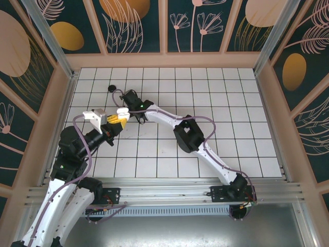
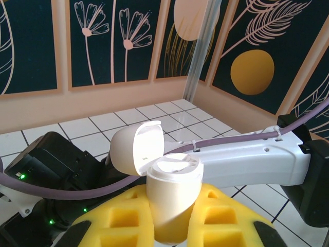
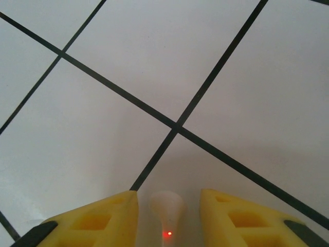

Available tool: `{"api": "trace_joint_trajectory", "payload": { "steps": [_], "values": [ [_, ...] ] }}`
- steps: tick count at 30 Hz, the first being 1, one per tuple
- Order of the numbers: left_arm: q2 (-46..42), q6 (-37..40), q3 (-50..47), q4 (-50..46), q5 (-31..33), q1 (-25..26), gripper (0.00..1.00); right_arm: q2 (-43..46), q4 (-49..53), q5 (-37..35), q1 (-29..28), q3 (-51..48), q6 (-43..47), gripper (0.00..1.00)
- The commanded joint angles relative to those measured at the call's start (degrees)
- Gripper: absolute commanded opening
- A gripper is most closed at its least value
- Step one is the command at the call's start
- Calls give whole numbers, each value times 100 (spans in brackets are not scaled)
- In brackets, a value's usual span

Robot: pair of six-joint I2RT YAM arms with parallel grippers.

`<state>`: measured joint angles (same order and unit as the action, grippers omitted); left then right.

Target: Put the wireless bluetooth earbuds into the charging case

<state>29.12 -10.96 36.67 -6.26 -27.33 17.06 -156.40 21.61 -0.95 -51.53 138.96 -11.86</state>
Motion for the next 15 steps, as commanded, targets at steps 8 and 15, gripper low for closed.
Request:
{"api": "trace_joint_trajectory", "payload": {
  "steps": [8,15],
  "values": [
    [-45,-43,-1,101,53,14,0,-149,465,-470,-129,-8,410,22],
    [12,-71,-52,161,14,21,0,217,718,-728,-138,-408,364,14]
  ]
}}
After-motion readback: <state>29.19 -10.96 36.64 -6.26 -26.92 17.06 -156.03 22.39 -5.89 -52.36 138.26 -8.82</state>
